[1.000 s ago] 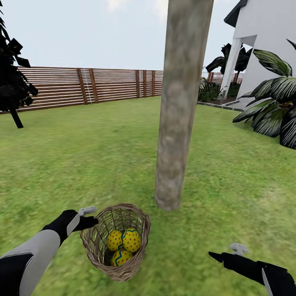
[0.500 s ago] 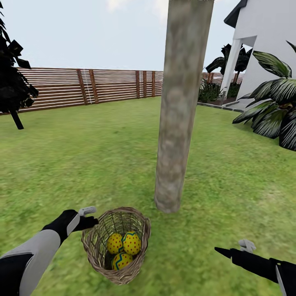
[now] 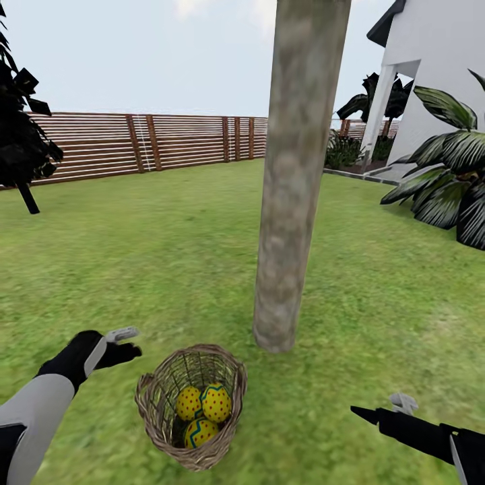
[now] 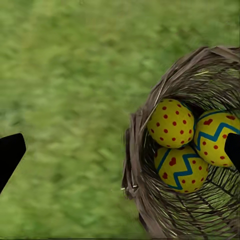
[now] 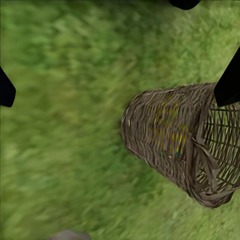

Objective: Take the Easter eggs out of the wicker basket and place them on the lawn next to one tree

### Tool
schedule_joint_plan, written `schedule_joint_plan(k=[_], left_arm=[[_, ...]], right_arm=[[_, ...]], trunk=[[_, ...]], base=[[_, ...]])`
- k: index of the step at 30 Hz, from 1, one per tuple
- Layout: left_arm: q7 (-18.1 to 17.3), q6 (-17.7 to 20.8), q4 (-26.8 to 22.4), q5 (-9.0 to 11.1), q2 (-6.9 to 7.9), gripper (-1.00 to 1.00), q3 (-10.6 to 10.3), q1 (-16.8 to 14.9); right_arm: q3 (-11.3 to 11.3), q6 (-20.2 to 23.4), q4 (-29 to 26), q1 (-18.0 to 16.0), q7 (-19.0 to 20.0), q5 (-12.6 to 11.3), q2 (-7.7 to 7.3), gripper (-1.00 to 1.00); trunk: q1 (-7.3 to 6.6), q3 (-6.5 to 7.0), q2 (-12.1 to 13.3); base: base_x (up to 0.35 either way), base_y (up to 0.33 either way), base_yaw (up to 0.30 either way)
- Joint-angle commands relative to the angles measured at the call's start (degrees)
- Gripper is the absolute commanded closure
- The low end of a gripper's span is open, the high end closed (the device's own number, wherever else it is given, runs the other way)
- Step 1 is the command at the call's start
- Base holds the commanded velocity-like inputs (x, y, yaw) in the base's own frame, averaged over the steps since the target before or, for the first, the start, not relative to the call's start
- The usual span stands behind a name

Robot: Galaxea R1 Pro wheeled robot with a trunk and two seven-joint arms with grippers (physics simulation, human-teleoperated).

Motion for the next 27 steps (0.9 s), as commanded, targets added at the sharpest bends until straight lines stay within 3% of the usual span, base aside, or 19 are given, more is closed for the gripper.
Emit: schedule_joint_plan(k=[1, 3, 4, 6, 7, 10, 15, 24, 27], left_arm=[[0.0, 0.6, -0.2, 0.4, 0.2, -1.0, 0.8, 0.1], [0.0, 1.3, -0.3, 0.4, 1.6, -1.0, 2.0, 0.3], [-0.1, 1.9, -0.3, 0.6, 3.67, -1.0, 3.2, 0.4], [-0.1, 2.2, -0.3, 0.6, 5.76, -1.0, 5.2, 0.4], [-0.1, 2.4, -0.3, 0.5, 7.14, -1.0, 7.3, 0.4], [0.1, 2.4, 0.1, 0.3, 8.88, -1.0, 10.9, 0.4], [0.3, 2.4, 3.7, 0.2, 11.12, -1.0, 12.1, 1.0], [0.4, 2.3, 5.9, -0.1, 11.77, -1.0, 11.9, 1.1], [0.4, 2.3, 6.2, -1.2, 11.78, -1.0, 11.8, 1.1]], right_arm=[[-0.2, 0.3, 0.0, -0.1, 0.4, 0.5, 0.05, -1.0], [-0.2, 0.3, 0.0, -0.1, 0.4, 0.6, 0.05, -1.0], [-0.2, 0.3, -0.1, -0.1, 0.4, 0.6, 0.04, -1.0], [-0.2, 0.3, -0.2, -0.1, 0.4, 0.6, 0.03, -1.0], [-0.2, 0.3, -0.3, -0.1, 0.3, 0.6, 0.03, -1.0], [-0.1, 0.3, -0.3, -0.1, 0.0, 0.7, 0.03, -1.0], [0.0, 0.4, -0.5, -0.1, -1.4, 0.6, 0.03, -1.0], [0.1, 0.5, -0.9, -0.1, -1.6, 0.6, -0.12, -1.0], [0.1, 0.6, -1.7, -0.1, -2.1, 0.6, -0.16, -1.0]], trunk=[[-0.23, 0.13, 0.4], [-0.67, 0.49, 1.2], [-0.89, 0.67, 1.6], [-1.33, 1.03, 2.4], [-1.55, 1.21, 2.8], [-1.77, 1.39, 3.2], [-1.77, 1.39, 3.2], [-1.77, 1.39, 3.2], [-1.77, 1.39, 3.2]], base=[[0.0, 0.0, 0.0], [0.0, 0.0, 0.0], [0.0, 0.0, 0.0], [0.0, 0.0, 0.003], [0.0, 0.0, 0.055], [0.0, 0.0, 0.18], [0.0, 0.0, 0.271], [0.0, 0.0, 0.287], [0.0, 0.0, 0.288]])
